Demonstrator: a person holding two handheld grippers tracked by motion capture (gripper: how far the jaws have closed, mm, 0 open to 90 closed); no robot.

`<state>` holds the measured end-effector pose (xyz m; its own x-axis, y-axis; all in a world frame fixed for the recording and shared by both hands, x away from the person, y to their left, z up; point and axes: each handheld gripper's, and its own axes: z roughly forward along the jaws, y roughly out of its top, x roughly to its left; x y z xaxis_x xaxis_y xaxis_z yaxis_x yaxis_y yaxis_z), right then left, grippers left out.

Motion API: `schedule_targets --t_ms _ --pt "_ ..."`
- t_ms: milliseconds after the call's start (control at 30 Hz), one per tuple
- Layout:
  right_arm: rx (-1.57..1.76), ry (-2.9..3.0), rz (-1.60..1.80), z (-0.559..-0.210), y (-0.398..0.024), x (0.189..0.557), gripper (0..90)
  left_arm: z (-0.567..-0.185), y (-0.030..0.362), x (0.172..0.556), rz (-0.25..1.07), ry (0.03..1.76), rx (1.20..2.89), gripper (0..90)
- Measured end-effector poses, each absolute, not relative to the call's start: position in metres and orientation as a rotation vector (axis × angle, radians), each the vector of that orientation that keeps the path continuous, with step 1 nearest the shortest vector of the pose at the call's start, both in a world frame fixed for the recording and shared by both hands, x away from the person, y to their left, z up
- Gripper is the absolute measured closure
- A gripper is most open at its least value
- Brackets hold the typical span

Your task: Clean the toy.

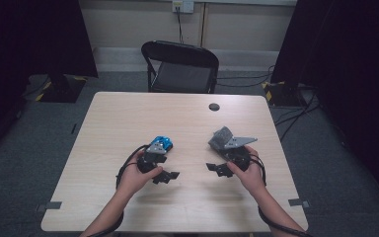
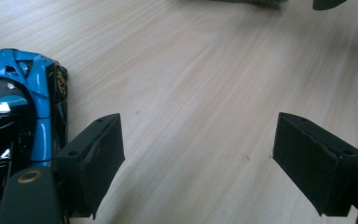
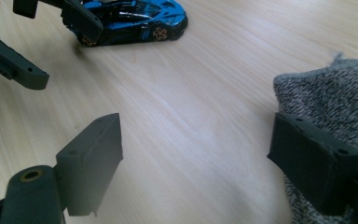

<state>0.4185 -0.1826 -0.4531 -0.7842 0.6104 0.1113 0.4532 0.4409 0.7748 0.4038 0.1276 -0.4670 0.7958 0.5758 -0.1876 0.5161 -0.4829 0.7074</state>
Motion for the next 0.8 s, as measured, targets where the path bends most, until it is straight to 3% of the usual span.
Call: schedule_targets --t_ms 800 --pt "0.905 2.556 1.303 -0.466 -0.185 0.398 16.8 -0.477 0.122 0.382 0.056 0.701 2.210 16.8"
